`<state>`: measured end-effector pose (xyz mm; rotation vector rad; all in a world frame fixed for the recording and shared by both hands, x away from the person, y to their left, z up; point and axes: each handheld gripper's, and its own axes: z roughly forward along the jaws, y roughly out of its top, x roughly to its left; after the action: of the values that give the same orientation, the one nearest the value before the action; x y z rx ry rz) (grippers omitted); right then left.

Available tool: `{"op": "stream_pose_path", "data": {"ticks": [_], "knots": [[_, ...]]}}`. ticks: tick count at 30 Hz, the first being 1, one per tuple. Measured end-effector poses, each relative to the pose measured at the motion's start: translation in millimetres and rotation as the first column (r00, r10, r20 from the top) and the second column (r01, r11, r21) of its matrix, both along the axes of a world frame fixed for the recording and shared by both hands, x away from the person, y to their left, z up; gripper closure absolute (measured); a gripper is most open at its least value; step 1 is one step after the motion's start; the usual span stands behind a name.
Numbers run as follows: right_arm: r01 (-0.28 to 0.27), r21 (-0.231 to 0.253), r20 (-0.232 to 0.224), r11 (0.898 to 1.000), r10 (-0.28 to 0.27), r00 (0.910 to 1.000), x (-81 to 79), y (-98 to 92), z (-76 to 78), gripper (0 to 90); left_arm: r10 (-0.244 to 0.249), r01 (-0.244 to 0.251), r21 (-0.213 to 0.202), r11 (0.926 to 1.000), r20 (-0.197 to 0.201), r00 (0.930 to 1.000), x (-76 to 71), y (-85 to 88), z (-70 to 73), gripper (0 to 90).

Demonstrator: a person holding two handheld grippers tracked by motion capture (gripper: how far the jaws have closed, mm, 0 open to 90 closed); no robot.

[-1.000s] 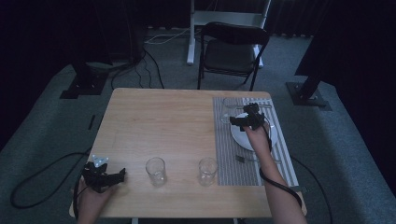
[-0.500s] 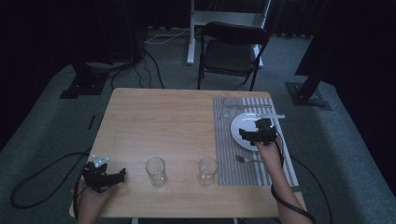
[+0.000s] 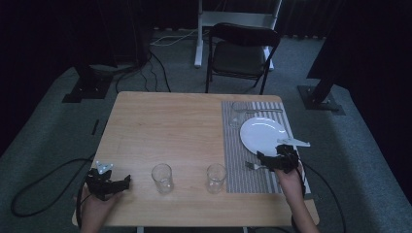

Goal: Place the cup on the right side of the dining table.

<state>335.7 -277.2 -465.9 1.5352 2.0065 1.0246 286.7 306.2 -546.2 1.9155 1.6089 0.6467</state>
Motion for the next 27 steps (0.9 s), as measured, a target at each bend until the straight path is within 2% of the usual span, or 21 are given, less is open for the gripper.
{"op": "stream_pose_path", "data": {"ticks": [3, 5, 13, 16, 17, 22, 25, 27], "knots": [[0.007, 0.004, -0.004, 1.000, -0.007, 1.0000, -7.9, -3.9, -6.3, 10.9, 0.000, 0.000, 0.000, 1.0000, 0.000, 1.0000, 0.0, 0.0, 0.0, 0.3], [0.018, 0.012, -0.021, 1.000, -0.018, 0.9996, -18.8, -11.3, -15.6, 10.9, 0.000, 0.000, 0.000, 1.0000, 0.000, 1.0000, 0.0, 0.0, 0.0, 0.3], [0.051, 0.028, -0.083, 0.998, -0.049, 0.9954, -46.4, -32.0, -40.3, 10.9, 0.002, -0.002, -0.002, 1.0000, 0.000, 1.0000, -0.1, -0.2, 0.0, 0.3], [0.061, 0.017, -0.086, 0.998, -0.059, 0.9946, -52.6, -35.9, -46.7, 10.9, 0.002, -0.002, -0.001, 1.0000, 0.000, 1.0000, -0.1, -0.2, 0.1, 0.3], [0.082, -0.002, -0.094, 0.997, -0.082, 0.9922, -59.1, -41.6, -56.3, 10.9, 0.003, -0.003, -0.002, 1.0000, 0.000, 1.0000, -0.1, -0.3, 0.1, 0.3], [0.143, 0.024, -0.089, 0.989, -0.140, 0.9861, -69.0, -53.4, -69.4, 10.9, 0.003, -0.003, -0.002, 1.0000, 0.000, 1.0000, -0.1, -0.3, 0.0, 0.3], [0.165, 0.044, -0.063, 0.985, -0.162, 0.9847, -75.7, -58.1, -73.2, 10.9, 0.002, -0.002, -0.002, 1.0000, -0.001, 1.0000, -0.1, -0.2, 0.1, 0.3], [0.173, 0.039, -0.052, 0.984, -0.171, 0.9839, -77.4, -58.1, -74.1, 10.9, 0.004, -0.004, -0.003, 1.0000, 0.000, 1.0000, -0.1, -0.3, 0.0, 0.3]]}}
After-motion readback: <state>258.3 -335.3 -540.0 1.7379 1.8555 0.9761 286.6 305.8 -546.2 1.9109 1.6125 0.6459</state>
